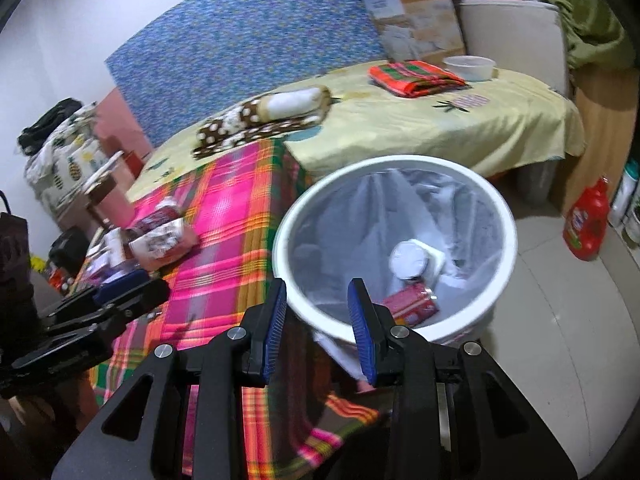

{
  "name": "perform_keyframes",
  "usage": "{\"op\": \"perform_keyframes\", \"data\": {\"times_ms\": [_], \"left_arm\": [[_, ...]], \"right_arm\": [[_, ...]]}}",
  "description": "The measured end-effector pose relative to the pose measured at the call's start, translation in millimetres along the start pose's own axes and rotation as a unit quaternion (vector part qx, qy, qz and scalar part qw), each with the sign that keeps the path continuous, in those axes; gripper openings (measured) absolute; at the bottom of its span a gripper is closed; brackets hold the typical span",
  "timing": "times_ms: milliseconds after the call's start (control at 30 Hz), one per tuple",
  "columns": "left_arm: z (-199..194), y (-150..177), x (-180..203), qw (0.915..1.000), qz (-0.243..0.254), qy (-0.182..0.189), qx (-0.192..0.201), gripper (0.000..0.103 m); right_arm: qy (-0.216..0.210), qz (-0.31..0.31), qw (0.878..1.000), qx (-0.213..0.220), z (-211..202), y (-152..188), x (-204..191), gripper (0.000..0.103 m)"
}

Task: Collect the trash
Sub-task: 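Move both tools back over the trash pile on the cloth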

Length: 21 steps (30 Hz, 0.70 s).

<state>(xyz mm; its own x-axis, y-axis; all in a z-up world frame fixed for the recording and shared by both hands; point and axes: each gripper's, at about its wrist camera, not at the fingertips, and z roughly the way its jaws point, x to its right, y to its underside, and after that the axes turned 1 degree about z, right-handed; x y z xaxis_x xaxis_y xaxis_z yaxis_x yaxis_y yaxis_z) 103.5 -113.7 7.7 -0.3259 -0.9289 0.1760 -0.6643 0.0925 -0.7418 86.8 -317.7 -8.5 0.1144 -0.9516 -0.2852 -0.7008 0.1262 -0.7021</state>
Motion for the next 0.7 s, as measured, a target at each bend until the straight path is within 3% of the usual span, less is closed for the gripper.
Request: {"op": "perform_keyframes", "data": {"times_ms": [333, 700], "left_arm": [[-30.7, 26.1, -32.5, 0.9986, -0.031, -0.042, 0.010, 0.056], [-51.1, 54.2, -73.5, 0.9945, -0.058, -0.087, 0.002, 0.056]], "right_arm": [[-0.041, -0.061, 0.997, 0.018, 1.2, 9.7, -41.0, 0.035], [-0.071, -0.112, 0.991, -0.027, 14.8, 22.7, -82.3, 0.036]]}}
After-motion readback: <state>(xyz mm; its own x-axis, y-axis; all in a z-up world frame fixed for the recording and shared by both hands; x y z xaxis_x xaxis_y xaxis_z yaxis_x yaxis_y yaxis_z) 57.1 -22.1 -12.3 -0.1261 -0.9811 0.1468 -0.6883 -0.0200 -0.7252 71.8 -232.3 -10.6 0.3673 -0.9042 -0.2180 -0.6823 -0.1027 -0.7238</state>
